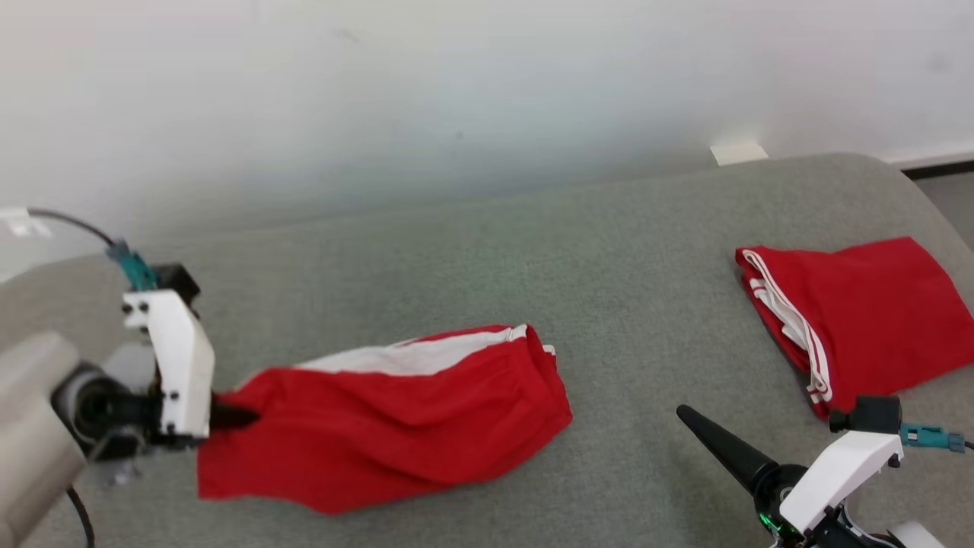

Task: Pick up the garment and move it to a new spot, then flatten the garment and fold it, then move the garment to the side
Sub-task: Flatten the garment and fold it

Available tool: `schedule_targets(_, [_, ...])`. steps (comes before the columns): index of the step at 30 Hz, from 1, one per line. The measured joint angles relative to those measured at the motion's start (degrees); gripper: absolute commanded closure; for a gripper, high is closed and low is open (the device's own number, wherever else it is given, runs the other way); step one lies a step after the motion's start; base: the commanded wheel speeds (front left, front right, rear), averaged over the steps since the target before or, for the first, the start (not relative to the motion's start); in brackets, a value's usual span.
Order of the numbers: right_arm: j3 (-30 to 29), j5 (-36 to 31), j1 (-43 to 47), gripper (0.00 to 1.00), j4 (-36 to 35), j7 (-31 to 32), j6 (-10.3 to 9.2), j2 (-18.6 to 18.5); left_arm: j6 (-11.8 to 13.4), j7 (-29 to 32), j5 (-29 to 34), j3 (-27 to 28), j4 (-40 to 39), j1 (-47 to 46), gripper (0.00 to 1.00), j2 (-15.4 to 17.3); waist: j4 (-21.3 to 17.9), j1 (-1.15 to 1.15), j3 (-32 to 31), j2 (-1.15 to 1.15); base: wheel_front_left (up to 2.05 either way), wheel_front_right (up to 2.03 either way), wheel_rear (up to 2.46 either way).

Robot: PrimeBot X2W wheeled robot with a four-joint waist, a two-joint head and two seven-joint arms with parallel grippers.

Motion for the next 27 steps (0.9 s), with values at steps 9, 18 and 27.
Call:
schedule_targets(9, [-0.08, -0.96, 1.42, 0.00, -1.24, 0.00, -0.01, -1.44, -0.27, -5.61, 1.91, -0.13, 1.54, 5.54, 0.00, -1.58, 1.99, 0.00, -2.85, 0.00, 0.00, 0.00, 0.00])
schedule_targets(18, [-1.98, -7.50, 1.01, 0.00, -5.31, -6.57, -0.01, -3.43, -0.62, -23.90, 10.16, 2.90, -0.79, 3.16, 0.00, 0.55, 4.62, 0.00, -4.32, 0.00, 0.00, 0.00, 0.00])
schedule_targets(27, [-5.15, -22.27, 0.29, 0.00, -4.97, -21.92, -0.02, -3.99, 6.91, -50.23, 18.72, 6.31, -4.15, 7.73, 0.00, 1.60, 7.13, 0.01, -5.09, 0.00, 0.00, 0.00, 0.00])
